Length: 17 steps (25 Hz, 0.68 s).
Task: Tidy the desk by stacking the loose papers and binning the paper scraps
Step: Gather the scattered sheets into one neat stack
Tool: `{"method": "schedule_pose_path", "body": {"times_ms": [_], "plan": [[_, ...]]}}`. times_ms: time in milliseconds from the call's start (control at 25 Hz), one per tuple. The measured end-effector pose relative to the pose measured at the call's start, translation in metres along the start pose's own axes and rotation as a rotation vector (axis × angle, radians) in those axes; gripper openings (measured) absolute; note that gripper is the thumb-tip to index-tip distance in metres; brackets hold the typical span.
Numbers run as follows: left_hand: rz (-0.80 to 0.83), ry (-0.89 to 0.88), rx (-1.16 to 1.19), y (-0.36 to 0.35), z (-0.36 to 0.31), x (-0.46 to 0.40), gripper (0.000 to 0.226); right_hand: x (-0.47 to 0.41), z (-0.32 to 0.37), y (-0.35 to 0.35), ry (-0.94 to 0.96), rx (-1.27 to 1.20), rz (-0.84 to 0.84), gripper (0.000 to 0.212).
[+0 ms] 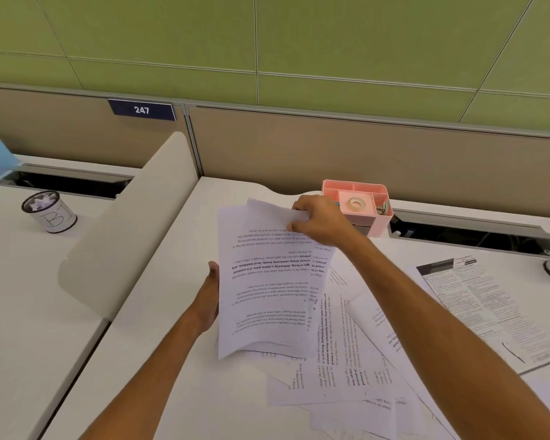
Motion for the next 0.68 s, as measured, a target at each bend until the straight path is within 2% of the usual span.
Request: {"method": "schedule_pose_path", "body": {"times_ms": [80, 280, 400, 520, 560, 600, 680], "plan": [[0.063, -0.028, 0.007, -0.003, -0.006, -0.001, 0.102, 0.002, 0.003, -0.004, 0.015, 0.020, -0.016, 0.015], [0.122, -0.087, 0.082, 0.005, -0.016, 0.001, 0.119, 0.007, 0.012, 0.000, 0.081, 0.158, -0.117, 0.027], [-0.050, -0.109, 0.036, 0.019, -0.022, -0.001, 0.095, 0.012, 0.021, 0.002, 0.095, 0.178, -0.135, 0.028], [-0.211, -0.135, 0.091, 0.030, -0.024, -0.002, 0.044, 0.019, 0.036, 0.012, 0.165, 0.181, -0.198, 0.028], [-0.244, -0.137, 0.102, 0.031, -0.024, 0.000, 0.029, 0.022, 0.030, 0.019, 0.143, 0.152, -0.244, 0.037], [-0.274, -0.140, 0.098, 0.034, -0.022, 0.001, 0.024, 0.028, 0.016, 0.026, 0.072, 0.099, -0.290, 0.055], [-0.305, -0.143, 0.105, 0.040, -0.017, 0.003, 0.026, 0.045, -0.030, 0.029, -0.130, -0.159, -0.382, 0.096]]}}
Point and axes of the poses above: each hand's wrist, its own x-axis away from the middle knuckle, its own y-axis out of the back of the hand, z = x × y, the point moved 10 cm from there along -x, towards the middle knuckle, and after that the axes turned 6 degrees about y, right-handed, at the moved point
